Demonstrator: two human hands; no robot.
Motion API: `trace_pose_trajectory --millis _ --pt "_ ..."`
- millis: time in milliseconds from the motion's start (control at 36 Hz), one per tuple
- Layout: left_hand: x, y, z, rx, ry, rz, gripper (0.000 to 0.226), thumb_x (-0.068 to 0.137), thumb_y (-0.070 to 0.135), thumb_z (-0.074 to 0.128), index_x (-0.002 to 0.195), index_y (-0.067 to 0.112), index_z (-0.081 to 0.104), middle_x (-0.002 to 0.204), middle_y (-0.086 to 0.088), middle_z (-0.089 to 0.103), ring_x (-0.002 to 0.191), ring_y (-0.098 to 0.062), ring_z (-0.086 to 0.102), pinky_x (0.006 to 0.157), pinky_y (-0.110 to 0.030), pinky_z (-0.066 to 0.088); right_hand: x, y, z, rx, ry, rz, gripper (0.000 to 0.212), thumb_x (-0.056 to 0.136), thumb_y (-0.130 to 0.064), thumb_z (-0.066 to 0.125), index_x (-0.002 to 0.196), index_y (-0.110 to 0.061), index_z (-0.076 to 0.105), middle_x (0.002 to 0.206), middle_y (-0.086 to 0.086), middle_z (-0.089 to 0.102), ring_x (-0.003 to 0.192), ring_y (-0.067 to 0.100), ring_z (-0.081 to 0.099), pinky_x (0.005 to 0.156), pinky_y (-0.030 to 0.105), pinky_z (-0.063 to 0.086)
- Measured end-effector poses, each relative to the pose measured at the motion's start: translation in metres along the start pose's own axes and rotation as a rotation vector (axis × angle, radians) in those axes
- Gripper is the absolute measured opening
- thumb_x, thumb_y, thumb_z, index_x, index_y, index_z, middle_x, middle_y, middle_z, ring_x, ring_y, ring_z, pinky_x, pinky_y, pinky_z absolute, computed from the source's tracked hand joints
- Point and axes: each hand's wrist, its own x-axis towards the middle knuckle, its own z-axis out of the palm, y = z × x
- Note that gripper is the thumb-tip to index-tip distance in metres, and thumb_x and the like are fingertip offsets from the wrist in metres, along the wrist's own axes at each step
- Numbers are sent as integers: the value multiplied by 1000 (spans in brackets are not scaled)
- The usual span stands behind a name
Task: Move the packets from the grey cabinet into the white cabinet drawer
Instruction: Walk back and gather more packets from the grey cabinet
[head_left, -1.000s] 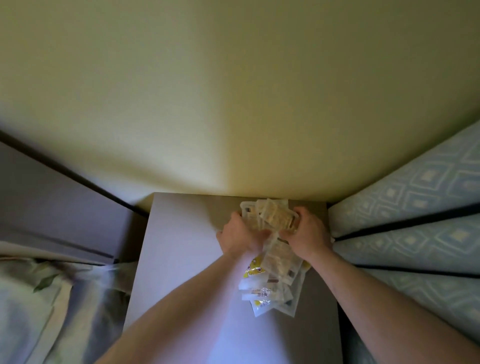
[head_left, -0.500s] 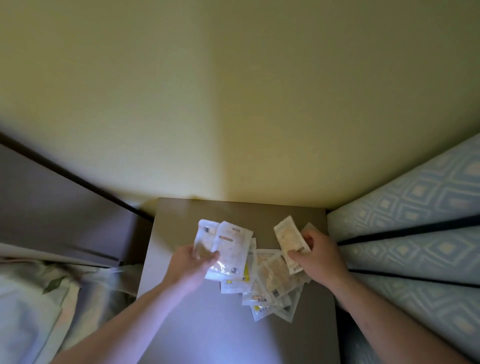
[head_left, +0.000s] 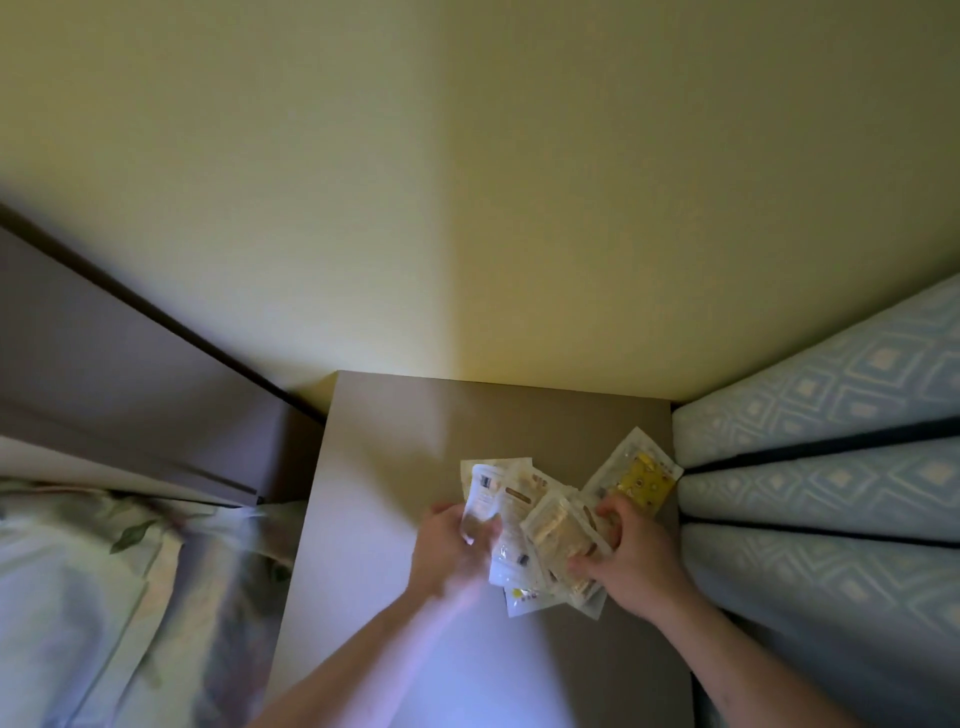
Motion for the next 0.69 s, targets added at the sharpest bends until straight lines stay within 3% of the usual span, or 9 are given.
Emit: trace_pose_trajectory --millis 83,222,389,444,528,611,694 --pt "2 1 3 -26 -44 -51 34 96 31 65 66 25 50 71 10 53 65 -14 51 55 -23 39 -5 -2 2 -78 46 -28 66 53 -50 92 104 -34 54 108 -12 53 99 13 57 87 39 53" --pt "2 -6 -3 -100 -63 -91 29 96 30 67 70 23 58 53 17 49 47 0 44 41 -12 31 -17 2 9 -114 117 -84 56 60 -50 90 102 -31 58 108 -11 48 97 13 52 85 35 52" --pt "-3 -14 -18 -192 -10 -117 31 92 37 71 72 19 56 65 8 55 56 -9 46 42 -13 33 -32 27 26 88 169 -73 41 65 -55 83 96 -36 63 89 -17 68 83 6 64 70 37 58" --pt "-7 -19 -24 -225 0 -131 28 92 38 71 75 18 61 66 9 59 58 -9 51 46 -16 36 -45 27 29 200 179 -43 31 71 -42 86 93 -36 66 86 -15 71 81 4 66 70 34 58" --pt "-13 -20 -30 -294 -21 -167 22 92 41 70 94 19 69 88 5 71 76 -11 60 60 -22 43 -60 30 37 352 184 30 21 77 -24 86 89 -27 69 81 -9 74 78 9 70 67 33 56" --pt "-17 -17 -31 -301 -20 -153 20 93 43 68 96 23 66 84 10 68 69 -5 57 55 -18 41 -70 33 44 545 224 101 19 80 -14 83 92 -19 70 84 -3 75 81 17 71 64 30 51" --pt "-12 -8 -28 -248 -22 -41 19 91 41 71 94 24 62 85 6 67 66 -6 56 49 -12 40 -80 31 48 690 298 184 22 83 -14 80 98 -21 65 91 -4 71 83 10 64 64 26 44"
